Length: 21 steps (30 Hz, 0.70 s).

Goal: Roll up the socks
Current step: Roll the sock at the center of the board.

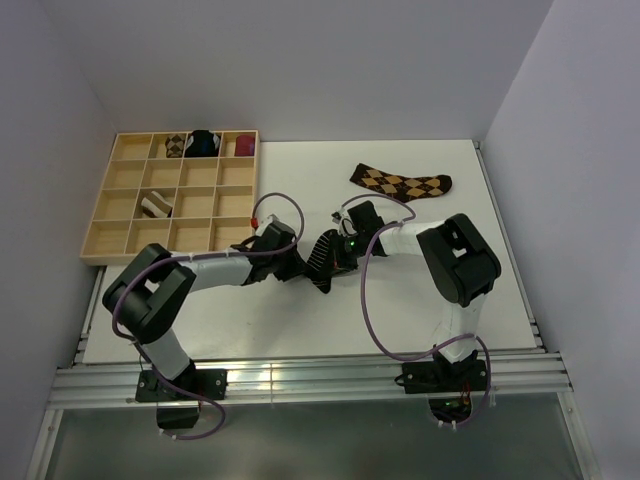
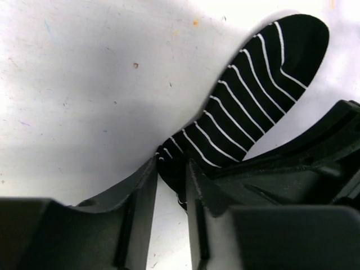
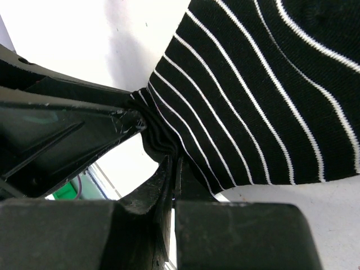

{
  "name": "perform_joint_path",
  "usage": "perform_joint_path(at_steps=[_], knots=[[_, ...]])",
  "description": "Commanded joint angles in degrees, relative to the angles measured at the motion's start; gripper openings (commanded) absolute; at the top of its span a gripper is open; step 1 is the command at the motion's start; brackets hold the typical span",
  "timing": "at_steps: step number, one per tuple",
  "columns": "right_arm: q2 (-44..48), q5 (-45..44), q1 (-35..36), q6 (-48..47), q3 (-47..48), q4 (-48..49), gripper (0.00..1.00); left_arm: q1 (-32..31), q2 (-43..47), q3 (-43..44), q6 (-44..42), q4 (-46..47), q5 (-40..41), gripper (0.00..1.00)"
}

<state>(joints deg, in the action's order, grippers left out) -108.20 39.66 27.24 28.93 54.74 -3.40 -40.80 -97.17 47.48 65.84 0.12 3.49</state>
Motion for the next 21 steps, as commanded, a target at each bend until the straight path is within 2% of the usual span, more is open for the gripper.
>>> perform_joint_path(at_steps=[1, 5, 7, 10, 13, 21], knots=[[-0.87, -2.31, 0.44, -0.45, -0.51, 0.85, 0.0, -0.25, -2.06, 0.68, 0.34, -6.53, 3.02, 0.33], [-0.08, -2.48, 0.79, -0.63, -0.34, 0.85, 0.03, -0.34, -3.38, 0.59, 0.43, -8.29, 3.02, 0.27], [0.45, -3.01, 1.32, -0.89, -0.16, 0.76, 0.08, -0.42, -4.08, 1.29, 0.16, -9.87, 3.28, 0.25], [3.08, -6.06, 2.37, -2.29, -0.33, -0.11, 0.22, -0.43, -5.31, 3.05, -0.62, -12.24, 3.89, 0.25], [10.35, -11.51, 3.77, -4.49, -1.47, -0.64, 0.34, -0.51, -6.1, 4.98, -1.77, -14.52, 4.77, 0.24], [25.92, -26.98, 9.3, -13.09, -5.86, 1.28, 0.36, -0.43, -6.46, 8.41, -6.43, -19.01, 7.06, 0.24]])
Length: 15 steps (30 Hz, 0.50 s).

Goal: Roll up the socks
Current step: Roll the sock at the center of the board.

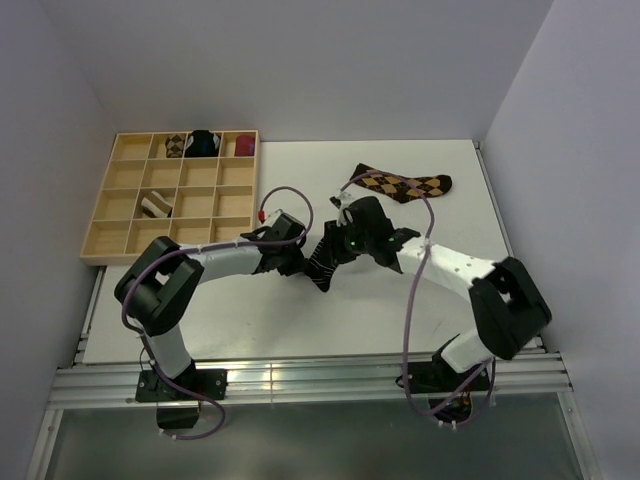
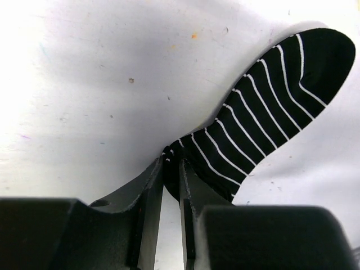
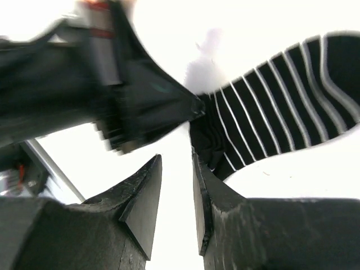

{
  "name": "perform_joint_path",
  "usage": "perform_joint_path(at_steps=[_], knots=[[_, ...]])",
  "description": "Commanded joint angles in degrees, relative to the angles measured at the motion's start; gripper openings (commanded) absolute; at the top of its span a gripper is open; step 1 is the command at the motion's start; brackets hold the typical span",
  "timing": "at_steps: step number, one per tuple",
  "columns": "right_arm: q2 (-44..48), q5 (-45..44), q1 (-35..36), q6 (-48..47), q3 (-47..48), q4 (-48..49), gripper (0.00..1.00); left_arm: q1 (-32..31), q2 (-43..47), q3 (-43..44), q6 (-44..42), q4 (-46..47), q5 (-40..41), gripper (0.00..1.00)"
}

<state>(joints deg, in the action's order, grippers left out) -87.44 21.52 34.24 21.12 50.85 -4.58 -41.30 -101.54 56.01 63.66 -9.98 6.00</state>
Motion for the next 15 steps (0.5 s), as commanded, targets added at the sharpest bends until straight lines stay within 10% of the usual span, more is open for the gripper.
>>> perform_joint_path(at_steps=[1, 15], knots=[[6.57, -9.82, 3.02, -6.44, -4.07, 3.43, 0.36, -0.01, -1.91, 0.15, -5.38, -9.27, 4.72, 0.24], [9.31, -21.24, 17.69, -20.5, -11.91, 15.56, 0.4, 1.66, -0.77, 1.21, -15.23, -8.83, 3.67, 0.24]])
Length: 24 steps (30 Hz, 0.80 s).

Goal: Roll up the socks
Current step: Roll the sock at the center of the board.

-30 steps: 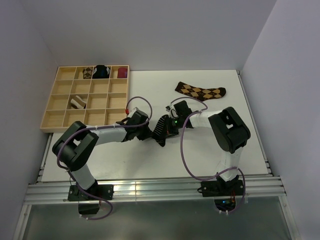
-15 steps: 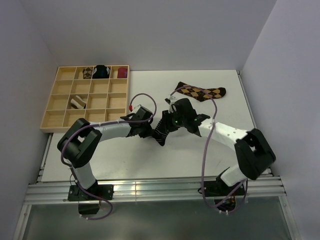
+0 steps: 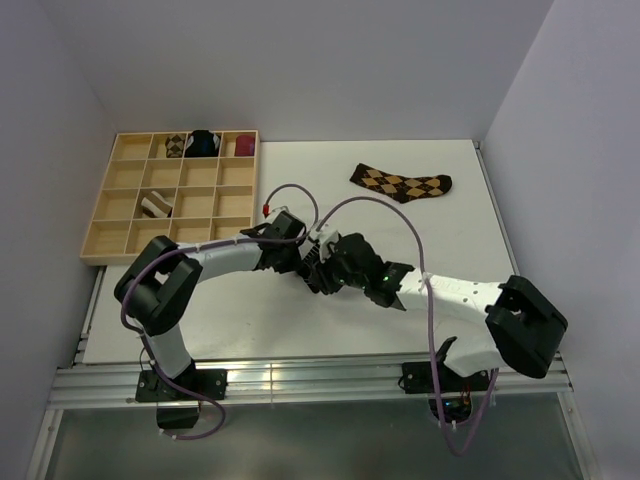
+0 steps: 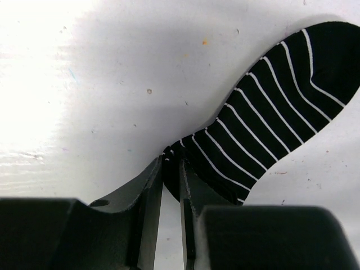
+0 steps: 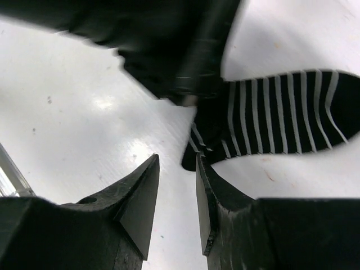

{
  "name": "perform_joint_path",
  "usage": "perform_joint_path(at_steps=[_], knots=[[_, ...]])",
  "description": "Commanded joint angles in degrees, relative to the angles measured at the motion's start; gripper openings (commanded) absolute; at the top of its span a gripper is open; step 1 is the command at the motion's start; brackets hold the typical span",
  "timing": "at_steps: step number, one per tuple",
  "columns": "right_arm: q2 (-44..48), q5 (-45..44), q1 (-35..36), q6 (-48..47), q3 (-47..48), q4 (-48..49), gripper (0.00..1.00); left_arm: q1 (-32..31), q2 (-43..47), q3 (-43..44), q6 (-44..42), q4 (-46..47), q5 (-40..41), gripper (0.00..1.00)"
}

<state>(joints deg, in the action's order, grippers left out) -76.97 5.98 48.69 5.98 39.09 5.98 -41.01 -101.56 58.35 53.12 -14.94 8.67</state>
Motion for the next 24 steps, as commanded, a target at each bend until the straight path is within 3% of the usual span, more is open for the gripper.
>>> perform_joint_path(at_steps=[1, 8, 24], knots=[[-1.77, -6.93, 4.39, -5.36, -0.07, 5.36, 0.41, 1.64, -0.75, -1.3, -5.57, -3.52, 0.74, 0.24], [-9.42, -16.34, 12.12, -11.86, 3.27, 5.27, 0.42, 2.25, -0.83, -0.69, -7.68, -2.82, -1.63, 0.24], [-20.67, -26.72, 15.91, -16.79, 9.69, 2.72, 0.43, 2.17, -1.1, -0.08, -9.0, -2.9, -3.04, 0.24]])
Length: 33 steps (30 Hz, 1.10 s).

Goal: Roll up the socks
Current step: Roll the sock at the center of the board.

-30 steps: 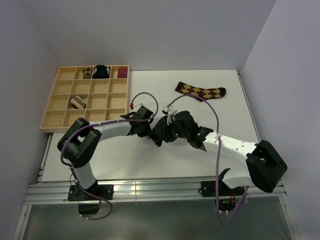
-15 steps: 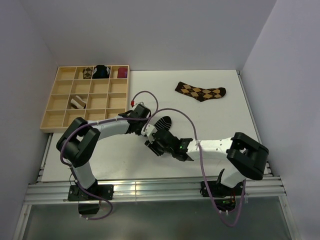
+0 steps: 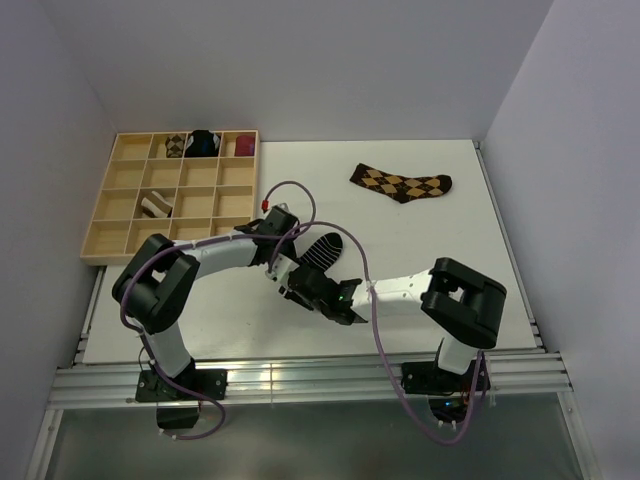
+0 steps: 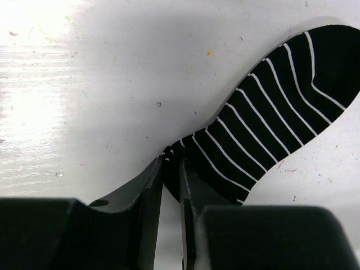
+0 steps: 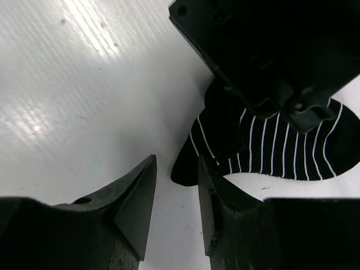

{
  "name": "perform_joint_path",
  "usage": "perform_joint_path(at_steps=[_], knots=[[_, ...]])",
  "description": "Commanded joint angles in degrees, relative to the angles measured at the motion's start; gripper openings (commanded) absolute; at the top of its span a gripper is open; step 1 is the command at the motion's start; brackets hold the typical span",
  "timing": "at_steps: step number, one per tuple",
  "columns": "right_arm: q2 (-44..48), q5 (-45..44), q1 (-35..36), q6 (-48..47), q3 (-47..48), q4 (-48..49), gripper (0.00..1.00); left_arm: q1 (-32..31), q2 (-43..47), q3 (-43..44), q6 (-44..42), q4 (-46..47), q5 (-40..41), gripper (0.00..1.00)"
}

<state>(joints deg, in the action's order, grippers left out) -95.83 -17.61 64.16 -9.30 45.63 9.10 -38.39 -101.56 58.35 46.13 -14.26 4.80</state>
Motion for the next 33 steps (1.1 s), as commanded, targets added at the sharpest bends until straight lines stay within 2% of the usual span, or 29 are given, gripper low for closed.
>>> perform_joint_path(at_steps=[1, 13, 18, 19, 22, 26, 29, 33], knots=[[-2.51, -3.48, 0.35, -1.34, 2.98, -0.32, 0.43, -0.46, -1.1, -0.08, -2.09, -3.58, 0.74, 0.24], [-8.32, -4.9, -0.79, 0.77, 4.21, -1.98, 0.41, -0.46, -1.27, 0.1, -2.62, -3.41, -0.14, 0.24], [-9.28, -3.4, -2.11, 2.18, 3.94, -2.07, 0.25, -0.37, -1.1, 0.01, -2.97, -3.23, -0.49, 0.24], [-9.37, -3.14, -2.37, 2.35, 3.86, -2.16, 0.16, -0.37, -1.1, 0.01, -2.97, -3.23, -0.58, 0.24], [-9.11, -0.68, -3.51, 3.41, 3.77, -2.6, 0.01, -0.37, -0.92, 0.1, -2.89, -3.32, -0.67, 0.24], [-7.27, 3.97, -5.62, 5.86, 2.89, -2.86, 0.0, -0.46, -0.83, 0.36, -2.8, -3.58, -0.49, 0.24], [-4.9, 12.57, -9.03, 8.58, 2.1, -3.47, 0.0, -0.46, -0.48, 0.72, -2.54, -3.67, -0.32, 0.27], [-1.39, 28.36, -15.01, 12.63, 1.4, -3.39, 0.0, -0.19, 0.48, 0.89, -1.92, -3.67, -0.14, 0.31]])
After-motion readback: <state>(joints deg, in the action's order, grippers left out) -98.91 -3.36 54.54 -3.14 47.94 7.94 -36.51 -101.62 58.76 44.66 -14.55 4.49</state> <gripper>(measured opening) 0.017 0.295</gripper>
